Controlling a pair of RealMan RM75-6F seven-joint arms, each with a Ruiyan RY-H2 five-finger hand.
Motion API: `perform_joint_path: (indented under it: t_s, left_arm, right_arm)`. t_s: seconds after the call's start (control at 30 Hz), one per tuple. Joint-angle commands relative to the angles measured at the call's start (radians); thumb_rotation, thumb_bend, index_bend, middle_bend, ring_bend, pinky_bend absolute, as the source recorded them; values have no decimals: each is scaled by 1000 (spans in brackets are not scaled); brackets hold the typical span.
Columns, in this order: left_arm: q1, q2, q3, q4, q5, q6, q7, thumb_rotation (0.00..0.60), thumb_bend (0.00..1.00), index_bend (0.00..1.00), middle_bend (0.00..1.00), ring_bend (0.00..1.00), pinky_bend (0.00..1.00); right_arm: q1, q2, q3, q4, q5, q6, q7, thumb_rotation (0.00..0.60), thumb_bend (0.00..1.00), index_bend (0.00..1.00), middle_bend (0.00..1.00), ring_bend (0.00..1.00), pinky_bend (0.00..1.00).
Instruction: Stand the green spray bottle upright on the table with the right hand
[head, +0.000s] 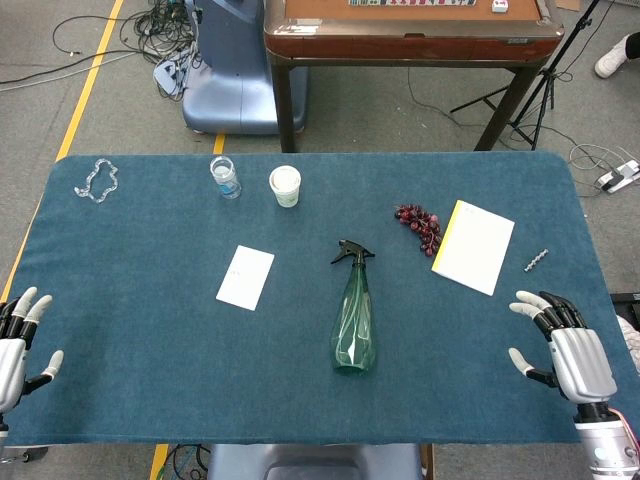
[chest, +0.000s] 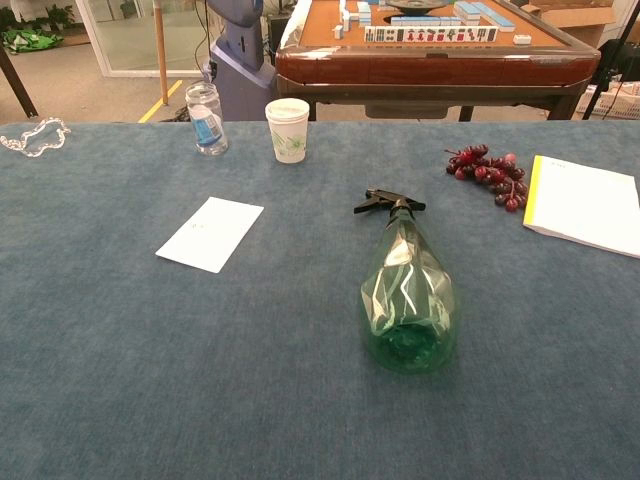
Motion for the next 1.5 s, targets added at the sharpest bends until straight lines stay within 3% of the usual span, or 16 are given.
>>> perform_joint_path:
  t_s: [0.03, 0.57, 0.7, 1.07, 1.5]
  left_arm:
    - [0, 0, 0, 1, 0, -1, 0, 600, 359, 93, 0, 0, 0]
    - [-2, -2, 1, -4, 6, -1, 2, 600, 360, 93, 0, 0, 0]
    - [-3, 0, 0, -7, 6, -1, 6, 600, 359, 93, 0, 0, 0]
    - [-1, 3, 1, -17, 7, 4, 14, 600, 359, 93, 0, 0, 0]
    - [7, 6, 5, -25, 6, 11, 23, 600, 360, 93, 0, 0, 0]
  right_arm:
    - [1, 0, 0, -1, -1, -1, -1, 600, 261, 288, 200, 93, 133]
    - [29, 3, -4, -5, -13, -38, -14, 600, 253, 288, 221, 93, 133]
    - [68, 9, 0, -18, -29, -88, -17, 600, 315, 288, 225, 93, 133]
    - [272, -9, 39, -49, -66, -336, -9, 600, 605, 288, 294, 93, 133]
    - [533, -192, 121, 37, -3, -591, -29, 600, 625, 288, 307, 95, 133]
